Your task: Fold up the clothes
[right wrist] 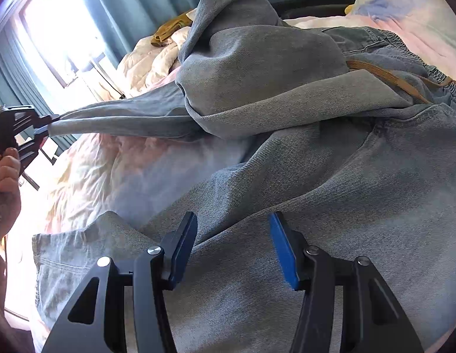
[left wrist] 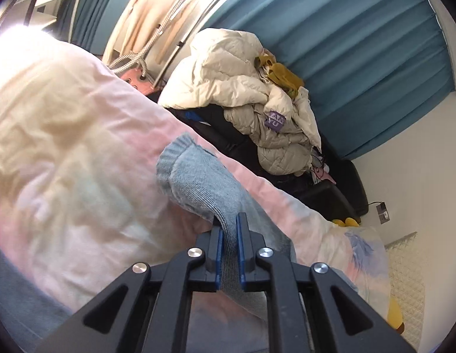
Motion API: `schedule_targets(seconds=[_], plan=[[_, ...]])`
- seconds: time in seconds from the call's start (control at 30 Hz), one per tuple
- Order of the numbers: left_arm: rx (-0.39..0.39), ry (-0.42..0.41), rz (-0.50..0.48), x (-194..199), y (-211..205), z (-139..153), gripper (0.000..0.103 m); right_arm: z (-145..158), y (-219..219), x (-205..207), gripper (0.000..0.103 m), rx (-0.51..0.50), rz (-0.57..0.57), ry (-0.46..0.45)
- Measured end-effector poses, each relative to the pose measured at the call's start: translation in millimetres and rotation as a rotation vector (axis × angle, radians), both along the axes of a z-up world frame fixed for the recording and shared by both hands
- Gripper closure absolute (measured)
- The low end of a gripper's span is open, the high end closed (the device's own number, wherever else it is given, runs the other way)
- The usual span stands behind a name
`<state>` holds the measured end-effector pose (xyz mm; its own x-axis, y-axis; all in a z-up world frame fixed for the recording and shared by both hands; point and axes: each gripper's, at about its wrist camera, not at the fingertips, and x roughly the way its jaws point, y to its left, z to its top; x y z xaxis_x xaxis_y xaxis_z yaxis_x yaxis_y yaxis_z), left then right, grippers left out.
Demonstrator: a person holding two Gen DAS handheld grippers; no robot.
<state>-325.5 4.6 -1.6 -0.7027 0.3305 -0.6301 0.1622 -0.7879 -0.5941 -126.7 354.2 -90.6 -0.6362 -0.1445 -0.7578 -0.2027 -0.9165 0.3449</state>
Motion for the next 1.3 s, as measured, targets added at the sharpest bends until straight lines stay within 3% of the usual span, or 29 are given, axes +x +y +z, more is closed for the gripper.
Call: schedule_targets(seconds=[0.17, 0.37, 0.53, 0.77, 0.87, 1.07, 1.13, 1.2, 1.3], plan=[[-0.032, 0.041, 0.077, 26, -54, 46, 0.095, 4, 5, 5, 0.051, 0.003, -0.015, 0.002], [-0.051, -0.013, 0.220, 52, -138, 51, 0.095, 11, 5, 13, 0.051, 0.019, -0.013, 0.012], [-0.058, -0.025, 0.241, 69, -180, 41, 0.098, 12, 2, 18, 0.051, 0.036, -0.001, 0.009], [-0.057, -0.125, 0.202, 92, -202, -31, 0.098, 13, -9, 7, 0.051, 0.065, 0.014, -0.005], [0.051, -0.221, 0.206, 103, -216, -72, 0.098, 13, -14, 2, 0.051, 0.078, 0.020, -0.012], [0.285, -0.272, 0.206, 137, -237, -100, 0.094, 17, -20, -3, 0.051, 0.096, 0.029, -0.019], [0.326, -0.273, 0.205, 151, -238, -97, 0.091, 19, -21, -3, 0.051, 0.101, 0.031, -0.020], [0.367, -0.273, 0.204, 164, -239, -94, 0.080, 23, -22, 3, 0.051, 0.103, 0.034, -0.011], [0.398, -0.241, 0.225, 187, -238, -90, 0.073, 27, -23, 13, 0.051, 0.113, 0.040, 0.001]])
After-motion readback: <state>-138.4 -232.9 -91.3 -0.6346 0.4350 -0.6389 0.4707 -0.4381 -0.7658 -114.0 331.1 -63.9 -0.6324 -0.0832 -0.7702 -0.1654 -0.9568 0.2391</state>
